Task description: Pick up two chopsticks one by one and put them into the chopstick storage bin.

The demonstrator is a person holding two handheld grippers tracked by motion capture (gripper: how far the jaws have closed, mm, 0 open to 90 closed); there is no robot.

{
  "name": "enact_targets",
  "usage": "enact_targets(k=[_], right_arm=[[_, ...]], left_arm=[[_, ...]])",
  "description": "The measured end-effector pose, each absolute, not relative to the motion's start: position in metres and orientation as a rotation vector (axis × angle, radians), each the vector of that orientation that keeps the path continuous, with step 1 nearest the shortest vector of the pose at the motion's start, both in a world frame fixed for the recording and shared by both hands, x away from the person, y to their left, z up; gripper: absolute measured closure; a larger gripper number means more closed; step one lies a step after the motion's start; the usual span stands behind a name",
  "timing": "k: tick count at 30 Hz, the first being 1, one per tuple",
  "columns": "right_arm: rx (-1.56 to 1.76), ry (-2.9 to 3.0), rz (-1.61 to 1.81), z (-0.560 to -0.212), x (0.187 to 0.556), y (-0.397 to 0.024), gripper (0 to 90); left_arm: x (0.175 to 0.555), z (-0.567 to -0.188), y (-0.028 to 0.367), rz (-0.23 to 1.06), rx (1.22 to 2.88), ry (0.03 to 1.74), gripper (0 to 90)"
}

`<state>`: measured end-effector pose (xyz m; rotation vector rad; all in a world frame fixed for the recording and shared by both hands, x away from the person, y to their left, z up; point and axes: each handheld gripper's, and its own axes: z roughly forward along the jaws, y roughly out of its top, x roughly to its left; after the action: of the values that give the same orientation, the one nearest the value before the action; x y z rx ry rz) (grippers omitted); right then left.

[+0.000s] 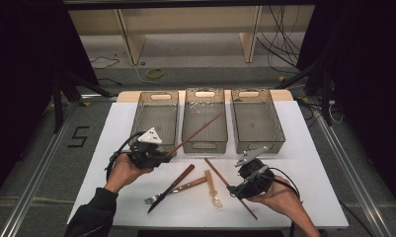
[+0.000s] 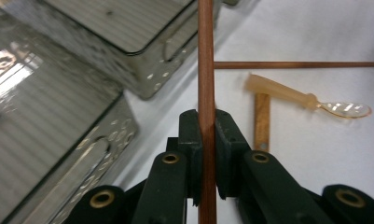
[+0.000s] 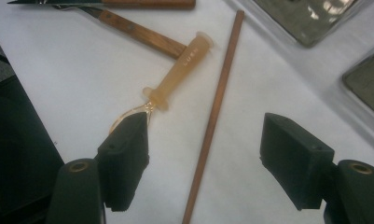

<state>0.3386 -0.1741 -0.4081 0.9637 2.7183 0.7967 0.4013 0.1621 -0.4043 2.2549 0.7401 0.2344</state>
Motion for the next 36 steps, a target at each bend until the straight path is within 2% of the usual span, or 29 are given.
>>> enact_targets(k=[18, 36], right_arm=[[1.000, 2.739, 0.772, -0.419, 0.337, -0.179, 32.4], [1.012, 2.743, 0.770, -0.422, 0.337, -0.180, 31.4]], left_arm=[[0.445, -0.385, 0.203, 0.309, 2.178, 0.952, 82.9], [0.485, -0.402, 0.231, 0.296, 2.119, 1.190, 82.8]])
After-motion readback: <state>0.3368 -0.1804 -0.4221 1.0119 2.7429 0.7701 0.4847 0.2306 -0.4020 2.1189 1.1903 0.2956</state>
